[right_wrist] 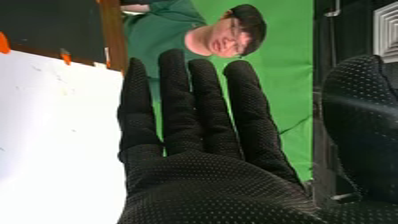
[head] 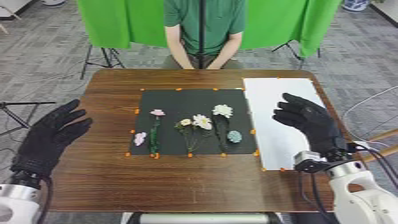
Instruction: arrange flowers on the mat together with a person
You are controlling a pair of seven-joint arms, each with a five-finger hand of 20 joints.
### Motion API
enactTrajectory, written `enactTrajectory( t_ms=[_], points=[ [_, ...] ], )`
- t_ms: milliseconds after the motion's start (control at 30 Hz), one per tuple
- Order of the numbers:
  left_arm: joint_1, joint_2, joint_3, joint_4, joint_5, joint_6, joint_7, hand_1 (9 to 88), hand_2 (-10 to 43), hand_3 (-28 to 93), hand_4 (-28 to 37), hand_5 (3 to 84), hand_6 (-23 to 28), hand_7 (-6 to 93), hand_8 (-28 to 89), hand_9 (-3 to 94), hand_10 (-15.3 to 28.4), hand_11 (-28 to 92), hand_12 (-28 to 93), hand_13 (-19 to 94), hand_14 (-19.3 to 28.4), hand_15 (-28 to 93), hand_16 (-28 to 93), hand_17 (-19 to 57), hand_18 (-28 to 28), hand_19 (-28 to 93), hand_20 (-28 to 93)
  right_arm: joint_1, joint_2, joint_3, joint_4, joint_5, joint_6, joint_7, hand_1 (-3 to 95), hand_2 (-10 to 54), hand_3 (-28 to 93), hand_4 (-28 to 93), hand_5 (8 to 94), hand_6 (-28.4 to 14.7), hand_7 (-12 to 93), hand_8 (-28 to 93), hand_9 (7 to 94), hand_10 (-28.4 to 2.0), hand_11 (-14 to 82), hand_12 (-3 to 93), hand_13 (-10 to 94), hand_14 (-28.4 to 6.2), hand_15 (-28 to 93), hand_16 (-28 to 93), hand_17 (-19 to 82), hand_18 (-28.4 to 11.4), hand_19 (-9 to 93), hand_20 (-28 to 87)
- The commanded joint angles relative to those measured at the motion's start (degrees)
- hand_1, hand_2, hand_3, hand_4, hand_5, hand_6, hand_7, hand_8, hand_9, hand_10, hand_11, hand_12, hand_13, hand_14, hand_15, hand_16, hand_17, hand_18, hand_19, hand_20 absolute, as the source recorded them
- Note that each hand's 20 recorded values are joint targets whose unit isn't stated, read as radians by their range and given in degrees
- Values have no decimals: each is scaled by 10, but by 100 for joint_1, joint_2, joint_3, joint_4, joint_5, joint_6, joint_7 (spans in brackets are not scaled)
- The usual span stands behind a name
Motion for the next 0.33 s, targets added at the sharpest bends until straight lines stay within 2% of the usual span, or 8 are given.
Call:
enactTrajectory(
  t_ms=[33, 100, 233, 333],
  points=[
    [99, -53, 51, 7, 30, -38, -17, 301, -17, 684, -238, 340, 53, 190, -93, 304, 129, 218, 186, 269, 161, 378, -2, -51, 233, 503, 85, -104, -36, -21, -51, -70, -97, 17, 213, 16, 889, -200, 449, -47, 162, -73, 453, -146, 141, 257, 411, -117, 263, 313, 166, -201, 421, 284],
    [129, -44, 21, -10, 28, -24, -37, 301, -17, 684, -238, 340, 53, 191, -93, 304, 129, 217, 186, 269, 161, 377, -3, -51, 233, 503, 85, -64, -23, -118, -41, -97, 4, 23, 219, 26, 905, -188, 453, -47, 175, -76, 459, -147, 160, 262, 412, -119, 292, 301, 168, -199, 434, 288],
    [257, -123, -15, -36, 21, -16, -34, 301, -17, 684, -238, 340, 53, 190, -93, 304, 128, 217, 186, 269, 161, 378, -3, -51, 233, 503, 85, -72, -8, -206, -52, -161, 122, 40, 231, 41, 920, -173, 470, -46, 201, -83, 473, -148, 186, 265, 425, -117, 336, 283, 174, -196, 453, 294],
    [41, -2, 85, 40, 23, -53, -42, 300, -17, 685, -238, 340, 53, 191, -93, 304, 129, 217, 186, 269, 162, 378, -3, -51, 233, 503, 86, -110, 45, -219, -107, -176, 388, 34, 238, 46, 923, -172, 484, -43, 218, -90, 484, -149, 203, 266, 438, -113, 358, 273, 180, -194, 463, 297]
  ],
)
